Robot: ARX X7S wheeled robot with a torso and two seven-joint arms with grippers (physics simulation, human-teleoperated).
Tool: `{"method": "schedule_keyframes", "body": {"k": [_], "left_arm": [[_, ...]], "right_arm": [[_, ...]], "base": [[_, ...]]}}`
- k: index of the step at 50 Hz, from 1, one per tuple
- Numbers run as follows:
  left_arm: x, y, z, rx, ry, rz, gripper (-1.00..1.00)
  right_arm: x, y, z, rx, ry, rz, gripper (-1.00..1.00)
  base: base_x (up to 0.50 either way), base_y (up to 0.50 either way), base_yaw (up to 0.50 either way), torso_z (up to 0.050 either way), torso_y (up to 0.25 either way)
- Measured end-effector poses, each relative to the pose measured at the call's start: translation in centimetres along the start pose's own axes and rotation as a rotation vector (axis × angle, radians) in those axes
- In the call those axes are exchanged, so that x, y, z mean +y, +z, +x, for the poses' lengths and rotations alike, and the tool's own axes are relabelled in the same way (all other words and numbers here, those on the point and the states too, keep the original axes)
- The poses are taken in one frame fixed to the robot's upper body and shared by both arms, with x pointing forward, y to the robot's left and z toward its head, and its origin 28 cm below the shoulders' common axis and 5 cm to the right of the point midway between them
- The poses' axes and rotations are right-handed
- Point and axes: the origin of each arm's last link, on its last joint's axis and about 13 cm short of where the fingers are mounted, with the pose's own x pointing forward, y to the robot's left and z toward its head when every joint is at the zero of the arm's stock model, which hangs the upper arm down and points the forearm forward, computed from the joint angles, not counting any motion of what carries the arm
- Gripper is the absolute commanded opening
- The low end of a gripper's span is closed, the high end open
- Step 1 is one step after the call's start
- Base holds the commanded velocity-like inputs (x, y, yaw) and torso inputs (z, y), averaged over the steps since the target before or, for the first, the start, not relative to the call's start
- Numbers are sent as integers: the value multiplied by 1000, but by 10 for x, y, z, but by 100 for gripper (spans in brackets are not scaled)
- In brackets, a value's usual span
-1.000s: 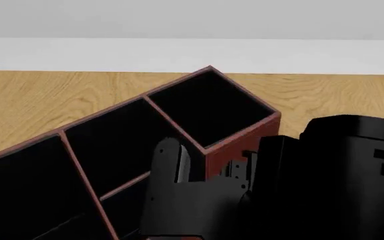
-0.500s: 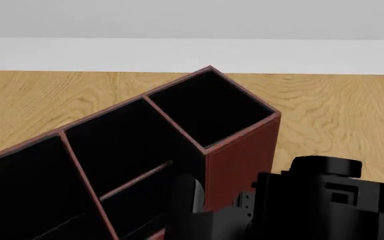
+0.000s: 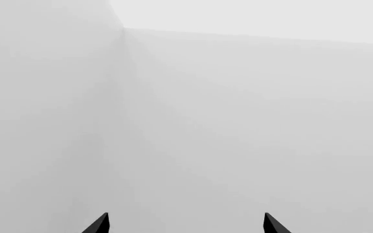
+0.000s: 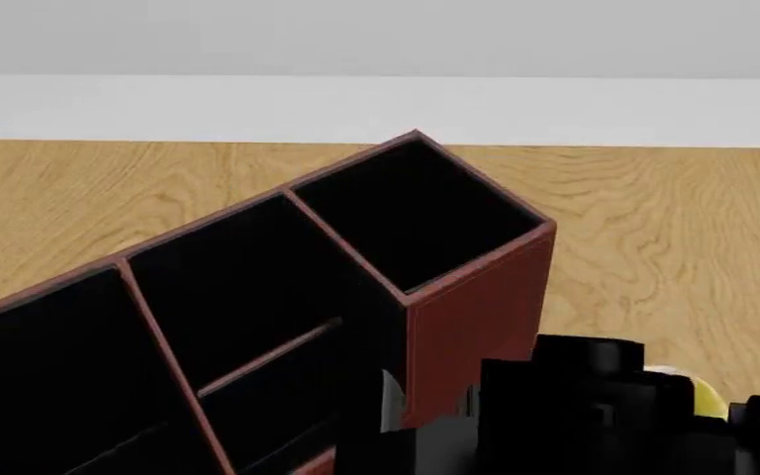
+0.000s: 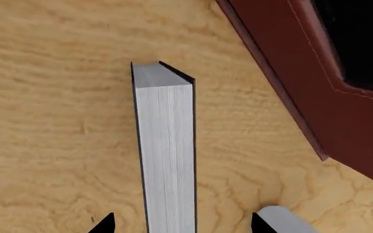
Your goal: Pick up the book and place it in the front compartment of the caddy.
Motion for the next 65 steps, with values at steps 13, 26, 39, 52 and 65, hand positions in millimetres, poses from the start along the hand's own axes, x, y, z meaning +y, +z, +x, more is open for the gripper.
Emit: {"method": "schedule_keyframes", "body": {"k": [13, 26, 39, 52, 65], "left_arm": [[0, 1, 0, -2, 2, -1, 100], [1, 0, 0, -2, 4, -1, 100], [1, -1, 0, 1, 4, 0, 100], [2, -1, 0, 2, 6, 0, 100], [2, -2, 0, 3, 8, -1, 100]], "right_arm": [[-3, 4, 17, 0, 6, -17, 100], [-4, 5, 33, -3, 24, -22, 100], [-3, 5, 52, 1, 49, -26, 100], [-2, 6, 66, 11, 81, -28, 100], [-3, 5, 67, 25, 105, -3, -100]], "base": [[0, 0, 0, 0, 0], [0, 0, 0, 0, 0], [0, 0, 0, 0, 0], [0, 0, 0, 0, 0], [0, 0, 0, 0, 0]]}}
